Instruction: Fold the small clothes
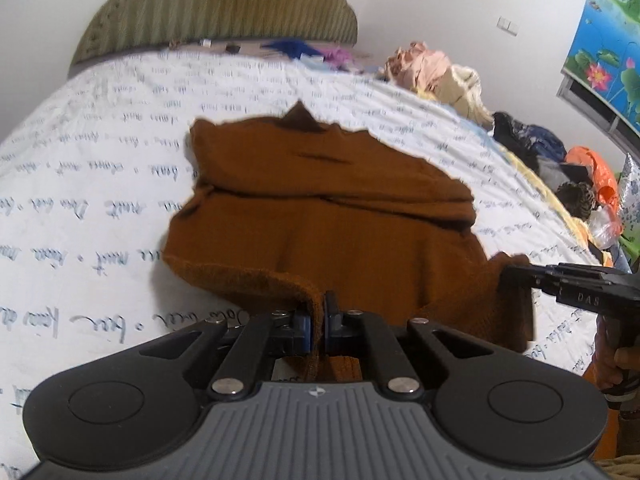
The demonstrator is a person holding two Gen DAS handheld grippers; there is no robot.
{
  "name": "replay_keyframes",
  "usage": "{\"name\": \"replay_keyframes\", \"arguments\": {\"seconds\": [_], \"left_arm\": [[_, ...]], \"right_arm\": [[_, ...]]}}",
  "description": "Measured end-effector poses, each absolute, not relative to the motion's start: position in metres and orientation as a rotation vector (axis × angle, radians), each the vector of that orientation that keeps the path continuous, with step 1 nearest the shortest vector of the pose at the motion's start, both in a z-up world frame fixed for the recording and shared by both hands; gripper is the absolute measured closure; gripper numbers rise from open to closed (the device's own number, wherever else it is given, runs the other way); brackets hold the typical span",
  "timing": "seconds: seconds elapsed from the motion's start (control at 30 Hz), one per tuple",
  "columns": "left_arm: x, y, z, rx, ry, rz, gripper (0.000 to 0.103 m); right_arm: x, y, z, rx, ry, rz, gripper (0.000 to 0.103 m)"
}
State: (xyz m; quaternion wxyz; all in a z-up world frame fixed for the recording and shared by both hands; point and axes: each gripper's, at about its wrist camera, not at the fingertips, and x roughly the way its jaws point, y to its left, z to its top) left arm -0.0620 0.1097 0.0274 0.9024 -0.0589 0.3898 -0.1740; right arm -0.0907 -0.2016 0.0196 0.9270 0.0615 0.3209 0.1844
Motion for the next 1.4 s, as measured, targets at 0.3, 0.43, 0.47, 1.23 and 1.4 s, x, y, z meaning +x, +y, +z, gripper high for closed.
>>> {"name": "replay_keyframes", "arguments": {"seconds": [0.3,0.43,0.47,1.23,1.4], "left_arm": [[-0.061,0.116,-0.012,-0.137,0.918,-0.335,0.097],[-0.067,0.129,-0.022,-0.225,0.916,-0.351,0.095],[-0.068,0.132,-0.026,-0.258,0.915,-0.351,0.094],[-0.111,0.156,0.021,-0.373,0.727,-0.533,0.097],[-0.109,0.158,0.049,-0.36,0.64,-0.495,0.097]], "right_arm": [[-0.091,-0.218,-0.029,0.319,0.828,0.409,0.04],[-0.101,-0.205,-0.037,0.249,0.828,0.413,0.047],[-0.101,-0.201,-0.038,0.226,0.83,0.411,0.051],[-0.114,-0.216,0.006,0.399,0.708,0.562,0.087],[-0.12,-0.23,0.032,0.469,0.62,0.614,0.087]]}}
